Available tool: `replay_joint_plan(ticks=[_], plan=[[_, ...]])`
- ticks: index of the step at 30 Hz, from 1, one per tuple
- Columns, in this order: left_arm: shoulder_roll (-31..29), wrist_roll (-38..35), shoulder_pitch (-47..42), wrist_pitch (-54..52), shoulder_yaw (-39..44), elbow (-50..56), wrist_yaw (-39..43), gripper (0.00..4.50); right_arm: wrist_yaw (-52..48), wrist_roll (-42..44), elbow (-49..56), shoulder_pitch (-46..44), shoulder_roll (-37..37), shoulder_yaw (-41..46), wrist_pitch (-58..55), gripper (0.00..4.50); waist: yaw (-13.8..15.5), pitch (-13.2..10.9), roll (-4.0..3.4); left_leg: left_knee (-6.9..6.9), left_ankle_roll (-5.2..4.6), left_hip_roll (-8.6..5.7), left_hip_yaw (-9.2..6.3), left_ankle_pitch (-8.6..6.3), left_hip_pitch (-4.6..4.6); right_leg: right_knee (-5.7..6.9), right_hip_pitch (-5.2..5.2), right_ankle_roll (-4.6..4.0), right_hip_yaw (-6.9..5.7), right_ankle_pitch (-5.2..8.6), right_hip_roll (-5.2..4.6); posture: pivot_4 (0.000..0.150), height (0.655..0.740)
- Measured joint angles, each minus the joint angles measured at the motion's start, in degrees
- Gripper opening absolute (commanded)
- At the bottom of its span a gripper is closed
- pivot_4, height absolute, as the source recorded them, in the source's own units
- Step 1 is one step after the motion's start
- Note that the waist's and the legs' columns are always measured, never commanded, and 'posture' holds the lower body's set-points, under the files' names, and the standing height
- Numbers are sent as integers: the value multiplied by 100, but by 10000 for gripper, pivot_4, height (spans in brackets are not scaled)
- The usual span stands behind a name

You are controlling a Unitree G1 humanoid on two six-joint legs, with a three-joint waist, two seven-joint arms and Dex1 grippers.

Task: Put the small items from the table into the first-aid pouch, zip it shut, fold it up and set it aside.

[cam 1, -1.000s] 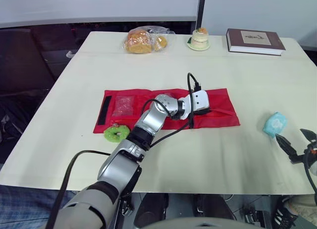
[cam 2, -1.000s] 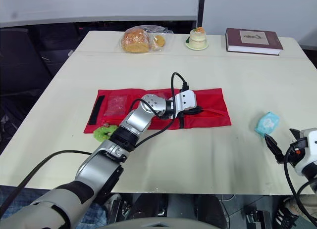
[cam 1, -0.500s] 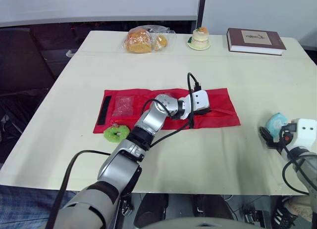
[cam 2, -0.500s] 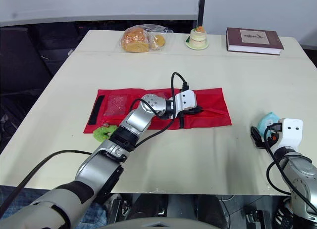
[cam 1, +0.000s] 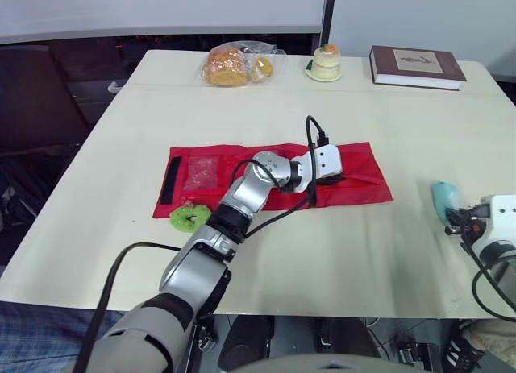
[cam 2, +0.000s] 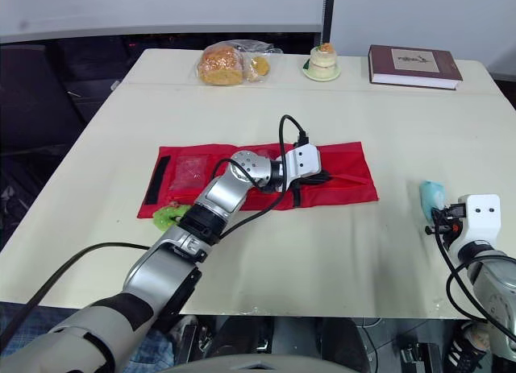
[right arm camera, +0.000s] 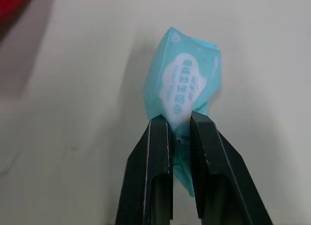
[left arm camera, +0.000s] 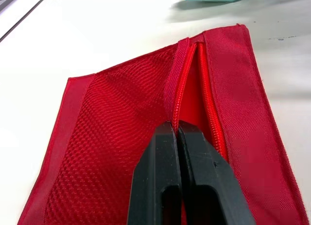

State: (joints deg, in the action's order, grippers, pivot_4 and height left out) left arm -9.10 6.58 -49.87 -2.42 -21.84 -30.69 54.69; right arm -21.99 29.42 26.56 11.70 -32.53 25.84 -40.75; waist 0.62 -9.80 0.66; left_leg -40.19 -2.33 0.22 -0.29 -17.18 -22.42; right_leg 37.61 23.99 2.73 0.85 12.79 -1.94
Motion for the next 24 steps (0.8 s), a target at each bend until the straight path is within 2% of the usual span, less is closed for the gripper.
replay_joint_plan(ticks=[5, 7, 12, 18, 19, 22, 24], plan=[[53, -2, -73, 23, 4, -57, 15, 0, -1148, 1402, 1142, 302, -773, 89, -573, 286, -14, -2, 1, -1, 0, 5, -9, 0, 1, 3, -4, 0, 1, 0, 7, 1500, 7400], [68, -3, -73, 28, 4, -59, 22, 0, -1183, 1534, 1255, 269, -848, 53, -694, 286, -7, -2, 1, -4, 0, 5, -9, 0, 1, 3, -5, 0, 2, 0, 7, 1500, 7400], [181, -14, -70, 37, -10, -45, 106, 0, -709, 1057, 1173, -322, -1002, -1060, -989, 286, 15, -3, 1, -8, 1, 1, -10, 0, -4, 2, -2, 0, 4, 0, 7, 1500, 7400], [241, -47, -37, 36, -33, 56, 205, 0, -247, 720, 678, -1014, -761, -1544, -1175, 286, 20, -2, 0, -8, 1, -1, -10, 1, -21, -1, 12, 0, 4, 0, 4, 1500, 7400], [290, -70, 144, -4, -99, 322, 267, 0, 165, 551, 275, -1695, -236, -1783, -1253, 286, 1, -2, 0, -8, 2, 1, -7, 1, -22, 7, 19, 0, 8, -1, 5, 1500, 7400], [362, -106, 234, -26, -159, 466, 295, 0, 386, 467, 117, -1956, 5, -1916, -1307, 286, 18, -1, -1, -7, 2, 1, -18, 1, -29, 7, 21, -1, -3, -1, 5, 1500, 7400], [370, -106, 267, -87, -150, 534, 279, 0, 839, 409, -105, -2266, 662, -1909, -1365, 286, 6, -1, -3, -8, 2, 3, -13, 2, -28, 12, 25, -1, 2, -1, 7, 1500, 7400]])
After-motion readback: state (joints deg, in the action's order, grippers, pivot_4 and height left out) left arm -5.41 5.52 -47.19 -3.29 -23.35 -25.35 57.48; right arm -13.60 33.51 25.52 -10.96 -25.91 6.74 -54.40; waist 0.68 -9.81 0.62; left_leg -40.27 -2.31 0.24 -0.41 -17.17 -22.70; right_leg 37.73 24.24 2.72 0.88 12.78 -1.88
